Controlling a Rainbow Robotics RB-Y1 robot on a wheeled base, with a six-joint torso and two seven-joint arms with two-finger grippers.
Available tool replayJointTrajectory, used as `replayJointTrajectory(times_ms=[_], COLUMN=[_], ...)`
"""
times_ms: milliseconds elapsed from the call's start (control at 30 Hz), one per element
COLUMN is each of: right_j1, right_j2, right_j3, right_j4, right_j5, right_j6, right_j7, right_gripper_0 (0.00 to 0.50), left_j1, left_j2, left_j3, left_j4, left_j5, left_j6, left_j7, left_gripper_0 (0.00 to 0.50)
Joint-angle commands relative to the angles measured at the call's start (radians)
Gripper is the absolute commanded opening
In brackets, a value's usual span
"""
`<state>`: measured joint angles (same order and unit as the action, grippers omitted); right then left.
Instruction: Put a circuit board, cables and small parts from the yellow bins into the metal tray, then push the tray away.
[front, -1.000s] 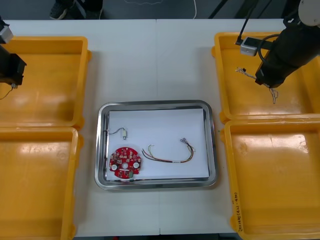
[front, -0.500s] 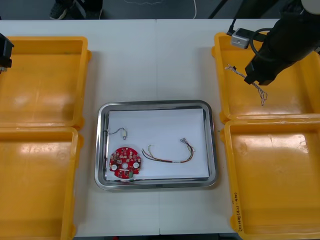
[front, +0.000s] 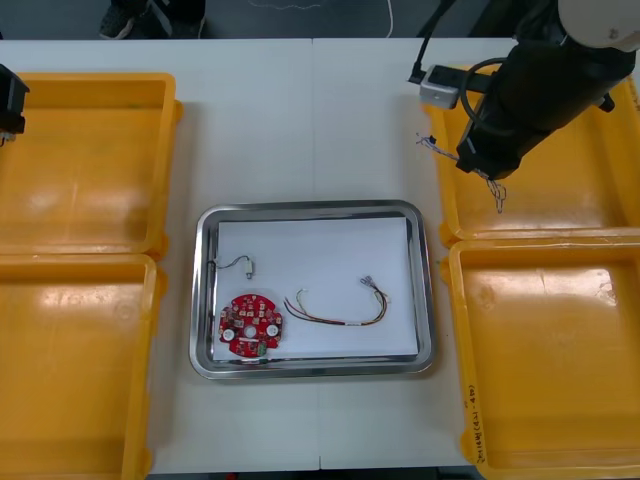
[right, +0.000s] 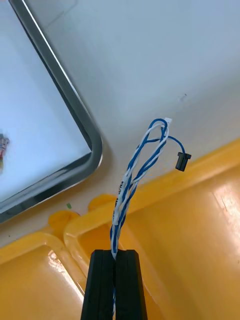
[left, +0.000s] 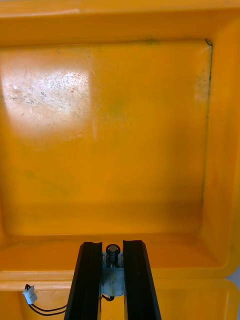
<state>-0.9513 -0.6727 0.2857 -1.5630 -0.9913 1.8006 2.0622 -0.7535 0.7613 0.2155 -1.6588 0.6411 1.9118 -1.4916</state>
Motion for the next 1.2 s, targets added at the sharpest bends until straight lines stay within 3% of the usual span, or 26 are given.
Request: replayJointTrajectory(times_ms=[33,233,633,933,1200], right_j1=[-0.05,-0.05,-0.05,-0.05,-0.05], right_j2=[0.022,0.071,0.153,0.173,0.176], right_j3=[0.073,0.121,0.283,0.437,0.53], right_j4=[-0.077,-0.115,-0.163,-0.163,-0.161], right_j5=[-0.012,0.011,0.089,0.187,0.214], right_j6=[-0.032,-0.043,-0.132,-0.227,-0.287], right_j7=[-0.016,-0.005,0.026,0.056,0.062], right_gripper_0=[0.0,0.0,0.0,0.0,0.0], left_j1=[-0.021,-0.021,-0.021,-0.02,-0.02], left_j2=[-0.005,-0.016,-0.119,-0.131,-0.131], left_j3=[-0.004,-0.042,-0.074,-0.139,-0.182], left_j4=[-0.032,-0.052,-0.111,-0.154,-0.17], left_j5=[0.017,0.032,0.031,0.017,0.023], left_j6=[0.008,0.008,0.008,0.008,0.008], left_j7=[0.139,0.172,0.281,0.321,0.347], left_gripper_0=[0.0,0.0,0.0,0.0,0.0])
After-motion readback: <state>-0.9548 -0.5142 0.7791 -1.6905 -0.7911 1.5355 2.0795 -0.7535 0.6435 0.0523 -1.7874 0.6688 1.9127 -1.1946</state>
